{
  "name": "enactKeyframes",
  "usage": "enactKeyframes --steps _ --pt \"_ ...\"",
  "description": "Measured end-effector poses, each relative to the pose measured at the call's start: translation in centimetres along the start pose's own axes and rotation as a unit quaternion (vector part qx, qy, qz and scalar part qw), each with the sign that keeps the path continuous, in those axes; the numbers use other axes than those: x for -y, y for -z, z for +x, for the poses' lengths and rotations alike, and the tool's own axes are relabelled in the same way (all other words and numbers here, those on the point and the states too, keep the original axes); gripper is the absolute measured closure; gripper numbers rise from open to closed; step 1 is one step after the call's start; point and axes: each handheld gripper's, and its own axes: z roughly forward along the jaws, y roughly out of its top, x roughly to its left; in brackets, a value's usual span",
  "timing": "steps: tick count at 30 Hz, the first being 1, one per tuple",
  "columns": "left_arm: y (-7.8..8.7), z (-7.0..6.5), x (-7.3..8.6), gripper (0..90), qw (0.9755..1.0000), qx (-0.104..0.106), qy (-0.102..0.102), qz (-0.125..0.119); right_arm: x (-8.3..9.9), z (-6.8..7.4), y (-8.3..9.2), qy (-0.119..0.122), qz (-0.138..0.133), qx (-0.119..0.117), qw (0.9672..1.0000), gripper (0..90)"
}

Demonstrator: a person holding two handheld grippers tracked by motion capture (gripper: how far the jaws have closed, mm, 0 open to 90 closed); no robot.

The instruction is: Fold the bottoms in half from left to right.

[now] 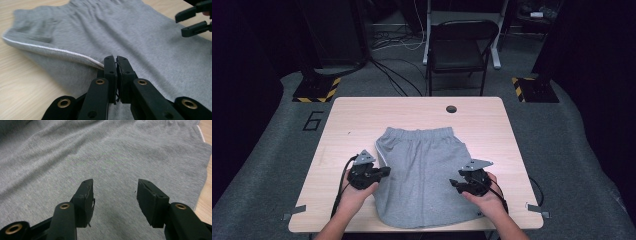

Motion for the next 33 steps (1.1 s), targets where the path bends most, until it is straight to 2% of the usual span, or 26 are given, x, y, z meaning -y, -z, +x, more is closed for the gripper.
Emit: enactKeyframes --steps 1,2,3,5,8,9,10,14,16,21,23,25,26,28,29,31,33 --pt "-0.3 -0.2 0.0 86.9 1.0000 0.008 -0.001 0.002 0.0 0.0 0.0 0.000 -0.001 0.000 1.0000 46.7" --pt "-1.1 -0.8 0.0 86.9 0.9999 0.009 -0.010 0.001 0.0 0.0 0.0 0.001 0.001 -0.001 1.0000 46.7" --pt "-1.5 -1.1 0.1 86.9 0.9998 0.015 -0.006 0.008 0.0 0.0 -0.1 0.000 0.002 0.000 1.0000 46.7" --pt "-2.2 -1.8 0.3 86.9 0.9989 0.021 -0.031 0.031 0.0 0.0 -0.1 -0.004 0.000 -0.001 1.0000 46.6" --pt "-3.4 -2.1 1.1 86.8 0.9971 0.027 -0.043 0.057 0.1 -0.1 -0.1 -0.003 0.004 -0.003 1.0000 46.6" --pt "-3.8 -2.0 1.4 86.8 0.9965 0.028 -0.044 0.065 0.1 -0.1 -0.1 -0.005 0.003 -0.004 1.0000 46.6" --pt "-4.3 -2.1 1.7 86.8 0.9962 0.034 -0.037 0.071 0.1 -0.2 -0.1 -0.002 0.005 -0.004 1.0000 46.6" --pt "-5.7 -2.1 2.6 86.8 0.9930 0.037 -0.040 0.105 0.1 -0.2 -0.1 -0.006 0.005 -0.004 1.0000 46.5" --pt "-5.8 -2.1 2.7 86.8 0.9927 0.046 -0.036 0.106 0.1 -0.2 -0.1 -0.006 0.005 -0.004 1.0000 46.5" --pt "-5.4 -2.3 2.6 86.7 0.9920 0.041 -0.052 0.107 0.2 -0.3 -0.1 -0.005 0.005 -0.005 1.0000 46.3" --pt "-5.2 -2.2 2.5 85.6 0.9928 0.041 -0.045 0.103 0.2 -0.2 -0.1 -0.008 0.001 -0.004 1.0000 46.2" --pt "-4.9 -1.9 2.4 82.7 0.9934 0.046 -0.037 0.098 0.2 -0.2 -0.1 -0.015 -0.002 -0.003 0.9999 46.2" --pt "-4.7 -1.8 2.4 81.6 0.9942 0.042 -0.035 0.093 0.3 -0.2 -0.1 -0.015 0.000 -0.002 0.9999 46.2" --pt "-4.4 -1.7 2.3 79.7 0.9946 0.042 -0.034 0.089 0.3 -0.4 -0.1 -0.008 0.004 -0.005 0.9999 46.2" --pt "-4.2 -1.6 2.3 76.5 0.9949 0.035 -0.039 0.086 0.3 -0.3 -0.1 -0.014 0.004 -0.005 0.9999 46.2" --pt "-3.9 -1.5 2.4 71.6 0.9954 0.039 -0.035 0.081 0.3 -0.4 -0.2 -0.017 0.005 -0.007 0.9998 46.2" --pt "-3.5 -1.4 2.4 67.1 0.9960 0.033 -0.032 0.077 0.3 -0.4 -0.3 -0.014 0.005 -0.007 0.9999 46.1"
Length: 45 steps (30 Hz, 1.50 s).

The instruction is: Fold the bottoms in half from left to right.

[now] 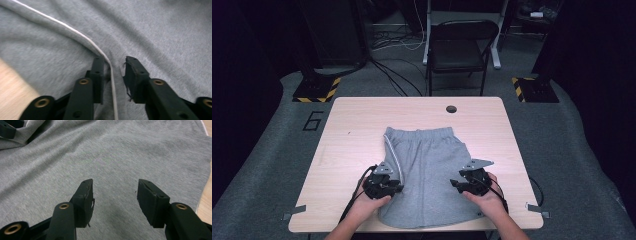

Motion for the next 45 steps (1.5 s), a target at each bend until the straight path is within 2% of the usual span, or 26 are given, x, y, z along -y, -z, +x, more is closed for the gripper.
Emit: enactKeyframes --steps 5,6,9,11,13,14,18,20,25,28,29,32,34,36,37,40,41,43,45 --pt "0.5 0.1 0.5 66.0 0.9999 0.004 0.009 0.012 -0.4 0.2 -0.2 -0.004 0.000 -0.001 1.0000 45.9" --pt "0.6 0.0 0.5 65.7 0.9997 0.008 0.014 0.016 -0.7 0.2 -0.3 -0.004 -0.003 -0.002 1.0000 45.7" --pt "1.0 0.1 0.8 64.9 0.9996 0.005 0.016 0.023 -1.6 0.6 -0.4 0.002 -0.003 -0.004 1.0000 45.5" --pt "1.2 0.1 1.0 63.7 0.9995 0.010 0.022 0.022 -2.3 0.8 -0.6 0.011 -0.004 -0.006 0.9999 45.5" --pt "1.6 0.0 1.2 63.9 0.9995 0.006 0.028 0.015 -3.0 1.1 -0.8 0.020 0.002 -0.008 0.9998 45.8" --pt "1.8 0.1 1.3 64.6 0.9997 0.005 0.021 0.010 -3.6 1.3 -1.0 0.028 -0.003 -0.009 0.9996 46.0" --pt "2.6 0.0 1.9 67.3 0.9997 -0.002 0.023 -0.012 -5.7 2.2 -1.8 0.035 -0.012 -0.025 0.9990 46.4" --pt "2.7 -0.2 2.3 67.8 0.9992 -0.001 0.036 -0.017 -6.7 2.6 -2.2 0.036 -0.016 -0.034 0.9987 46.4" --pt "2.4 -0.1 3.1 70.4 0.9994 0.001 0.036 -0.001 -8.9 3.7 -3.8 0.045 -0.016 -0.053 0.9975 46.4" --pt "2.0 -0.1 3.2 81.8 0.9990 0.021 0.037 0.008 -9.5 4.0 -5.0 0.049 -0.014 -0.059 0.9969 46.9" --pt "2.0 -0.2 3.2 83.4 0.9986 0.026 0.045 0.010 -9.7 4.3 -5.5 0.038 -0.013 -0.062 0.9972 47.1" --pt "2.0 -0.4 3.2 85.8 0.9978 0.044 0.051 0.004 -10.0 4.3 -7.0 0.039 -0.001 -0.067 0.9970 47.7" --pt "2.1 -0.7 3.2 86.2 0.9978 0.051 0.042 -0.008 -10.3 4.3 -7.8 0.037 0.002 -0.067 0.9971 48.3" --pt "2.3 -1.5 3.0 86.4 0.9983 0.051 0.020 -0.021 -11.0 4.3 -8.4 0.041 0.004 -0.069 0.9968 49.4" --pt "2.4 -1.8 2.9 86.4 0.9981 0.054 0.001 -0.029 -11.2 4.3 -8.5 0.038 0.000 -0.071 0.9967 49.8" --pt "2.9 -2.7 2.2 86.5 0.9962 0.060 -0.024 -0.059 -12.3 4.2 -8.7 0.043 -0.001 -0.076 0.9962 49.9" --pt "3.1 -2.9 2.0 86.6 0.9954 0.057 -0.029 -0.071 -12.6 4.3 -8.8 0.040 -0.006 -0.075 0.9964 49.8" --pt "3.6 -3.0 1.6 86.6 0.9935 0.062 -0.028 -0.092 -13.0 4.5 -8.8 0.034 -0.009 -0.076 0.9965 49.7" --pt "3.7 -2.9 1.5 86.6 0.9927 0.073 -0.024 -0.093 -13.4 4.6 -8.9 0.040 -0.020 -0.078 0.9960 49.4"
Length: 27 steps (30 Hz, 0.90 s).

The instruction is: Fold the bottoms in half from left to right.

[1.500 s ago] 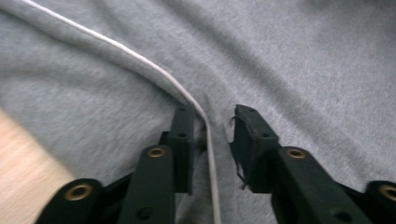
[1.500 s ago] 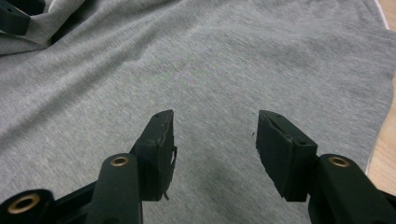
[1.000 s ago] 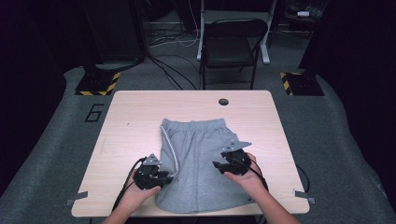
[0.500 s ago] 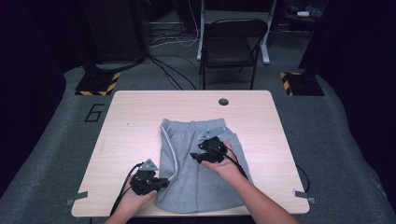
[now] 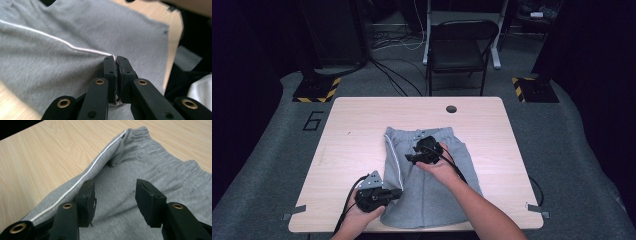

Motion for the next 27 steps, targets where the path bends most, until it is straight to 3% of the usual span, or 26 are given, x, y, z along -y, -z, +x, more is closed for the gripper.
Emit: enactKeyframes --steps 2,5,10,14,20,27 --pt "-0.3 -0.1 0.3 86.6 0.9999 0.009 0.006 0.005 -0.2 0.0 -0.1 0.007 -0.005 0.000 1.0000 49.4" --pt "-1.2 -0.3 1.0 86.6 0.9994 0.015 0.016 0.026 -0.1 0.0 -0.6 -0.002 0.009 -0.004 1.0000 48.8" --pt "-2.8 -0.3 2.2 86.6 0.9978 0.012 0.003 0.066 0.2 0.0 -1.7 -0.002 0.033 -0.002 0.9994 48.3" --pt "-3.9 -0.5 3.0 86.5 0.9955 0.012 0.005 0.094 0.3 -0.2 -2.4 -0.015 0.033 -0.007 0.9993 47.7" --pt "-4.1 -0.3 3.3 86.6 0.9955 0.018 0.012 0.092 0.9 -0.5 -4.4 -0.023 0.058 -0.010 0.9980 46.3" --pt "-4.0 -0.3 3.5 86.6 0.9960 0.017 0.020 0.085 0.7 -0.5 -5.2 -0.037 0.047 -0.020 0.9980 46.1"
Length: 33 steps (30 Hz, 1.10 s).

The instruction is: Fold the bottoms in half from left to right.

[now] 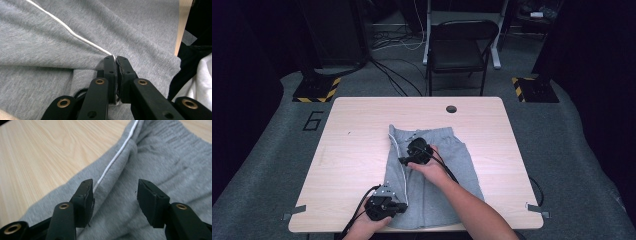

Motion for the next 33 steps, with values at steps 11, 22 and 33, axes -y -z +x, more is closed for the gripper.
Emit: enactKeyframes --steps 11,22,33 --pt "0.0 0.0 0.0 86.5 1.0000 0.001 0.002 0.000 -0.2 0.9 -0.9 0.028 0.012 0.001 0.9995 66.4" --pt "3.0 0.0 -1.7 86.5 0.9985 0.017 0.013 -0.050 -0.9 1.8 1.1 0.062 -0.047 0.014 0.9968 84.2" --pt "2.6 -1.8 -4.6 86.5 0.9959 0.055 -0.022 -0.068 -0.1 0.0 6.4 0.060 -0.077 0.029 0.9948 84.3"
